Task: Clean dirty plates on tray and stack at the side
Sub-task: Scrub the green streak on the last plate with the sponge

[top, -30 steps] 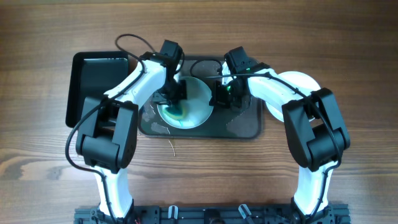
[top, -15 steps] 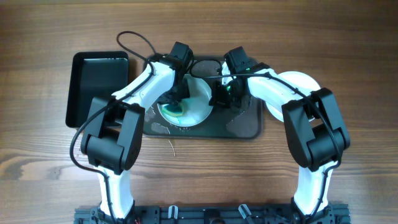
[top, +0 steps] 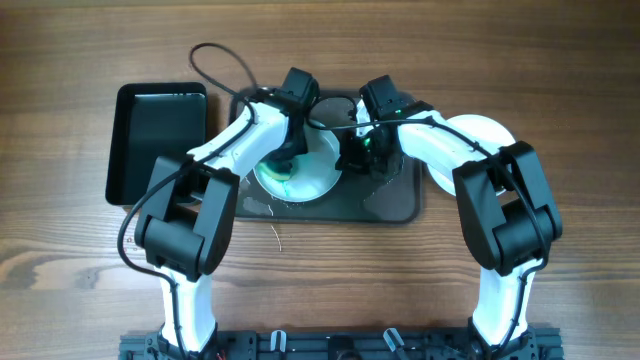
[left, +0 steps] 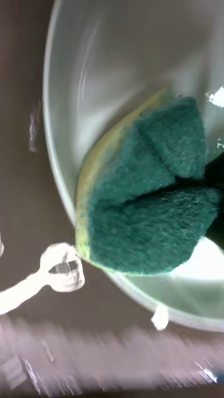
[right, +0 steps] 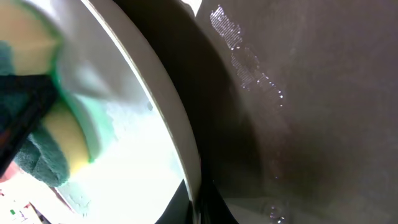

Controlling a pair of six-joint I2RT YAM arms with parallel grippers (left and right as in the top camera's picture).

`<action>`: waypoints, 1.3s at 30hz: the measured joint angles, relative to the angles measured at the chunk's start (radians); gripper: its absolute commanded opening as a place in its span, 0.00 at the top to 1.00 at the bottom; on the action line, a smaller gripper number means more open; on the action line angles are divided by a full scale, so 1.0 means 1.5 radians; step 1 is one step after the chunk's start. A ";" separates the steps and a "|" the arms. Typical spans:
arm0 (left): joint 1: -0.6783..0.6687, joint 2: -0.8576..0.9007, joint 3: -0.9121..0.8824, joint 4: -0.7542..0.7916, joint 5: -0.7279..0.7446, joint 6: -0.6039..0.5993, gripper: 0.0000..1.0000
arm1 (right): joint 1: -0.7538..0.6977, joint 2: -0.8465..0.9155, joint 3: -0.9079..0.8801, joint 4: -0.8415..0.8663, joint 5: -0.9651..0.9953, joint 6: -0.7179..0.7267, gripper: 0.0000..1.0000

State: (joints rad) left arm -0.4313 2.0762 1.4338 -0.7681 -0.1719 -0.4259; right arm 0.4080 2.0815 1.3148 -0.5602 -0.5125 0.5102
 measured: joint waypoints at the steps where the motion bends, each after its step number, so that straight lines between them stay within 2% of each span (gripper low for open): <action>1: 0.000 0.000 0.000 0.012 0.021 0.029 0.96 | 0.000 0.000 0.000 0.000 0.000 0.001 0.95; 6: 0.001 0.000 0.000 0.049 0.080 0.100 0.96 | -0.001 0.000 0.000 0.000 0.000 0.001 0.96; 9: 0.007 0.000 0.000 0.054 0.094 0.104 0.96 | -0.003 0.000 -0.001 0.000 -0.005 -0.002 0.96; 12: 0.016 0.000 0.000 0.035 0.071 0.051 0.96 | -0.008 0.000 -0.009 0.012 -0.020 -0.008 0.96; 16: 0.037 0.000 0.005 -0.062 -0.008 -0.093 0.96 | -0.022 0.000 -0.032 0.046 -0.068 -0.017 0.96; 20: 0.045 -0.001 0.004 -0.081 -0.008 -0.136 0.96 | -0.024 0.000 -0.043 0.063 -0.093 -0.017 0.96; 23: 0.048 -0.010 -0.011 -0.063 0.044 -0.100 0.96 | -0.026 0.000 -0.046 0.063 -0.097 -0.020 0.96; 32: 0.060 -0.022 -0.051 -0.032 0.332 0.135 0.96 | -0.031 0.000 -0.048 0.061 -0.105 -0.027 0.96; 36: 0.060 -0.021 -0.062 0.016 0.376 0.164 0.96 | -0.033 0.000 -0.048 0.061 -0.107 -0.026 0.96; 39: 0.058 -0.020 -0.064 0.058 0.348 0.127 0.96 | -0.035 0.000 -0.048 0.061 -0.107 -0.026 0.96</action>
State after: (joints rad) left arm -0.3447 2.0457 1.3380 -0.6815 0.3504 -0.2348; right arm 0.3561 2.0815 1.2430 -0.4686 -0.6727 0.4709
